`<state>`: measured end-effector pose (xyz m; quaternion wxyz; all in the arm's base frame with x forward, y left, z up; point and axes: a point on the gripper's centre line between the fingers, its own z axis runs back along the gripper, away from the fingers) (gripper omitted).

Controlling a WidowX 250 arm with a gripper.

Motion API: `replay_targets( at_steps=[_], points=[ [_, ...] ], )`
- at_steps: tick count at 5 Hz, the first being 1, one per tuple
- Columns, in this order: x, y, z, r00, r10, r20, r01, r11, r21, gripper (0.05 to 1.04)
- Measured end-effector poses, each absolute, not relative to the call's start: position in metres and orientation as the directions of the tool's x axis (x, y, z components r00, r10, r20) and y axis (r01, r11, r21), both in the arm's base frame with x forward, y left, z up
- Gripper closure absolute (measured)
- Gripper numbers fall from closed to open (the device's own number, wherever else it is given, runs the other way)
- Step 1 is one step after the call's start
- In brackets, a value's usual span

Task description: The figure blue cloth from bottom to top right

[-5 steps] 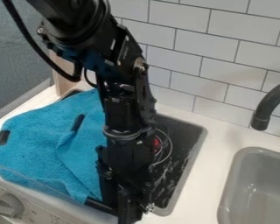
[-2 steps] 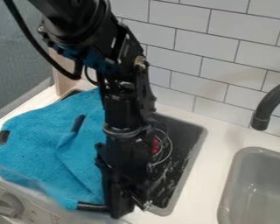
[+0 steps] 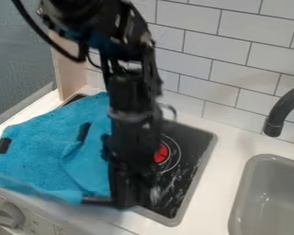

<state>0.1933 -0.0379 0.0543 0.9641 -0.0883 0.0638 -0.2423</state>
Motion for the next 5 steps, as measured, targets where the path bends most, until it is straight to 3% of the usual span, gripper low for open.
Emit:
replay_targets(
  at_steps=[2, 5],
  points=[
    [0.231, -0.009, 0.087, 0.920, -0.392, -0.015, 0.376, 0.891, -0.254, 1.033],
    [0.302, 0.037, 0.098, 0.967, -0.254, 0.013, 0.247, 0.925, -0.290, 1.033]
  ],
)
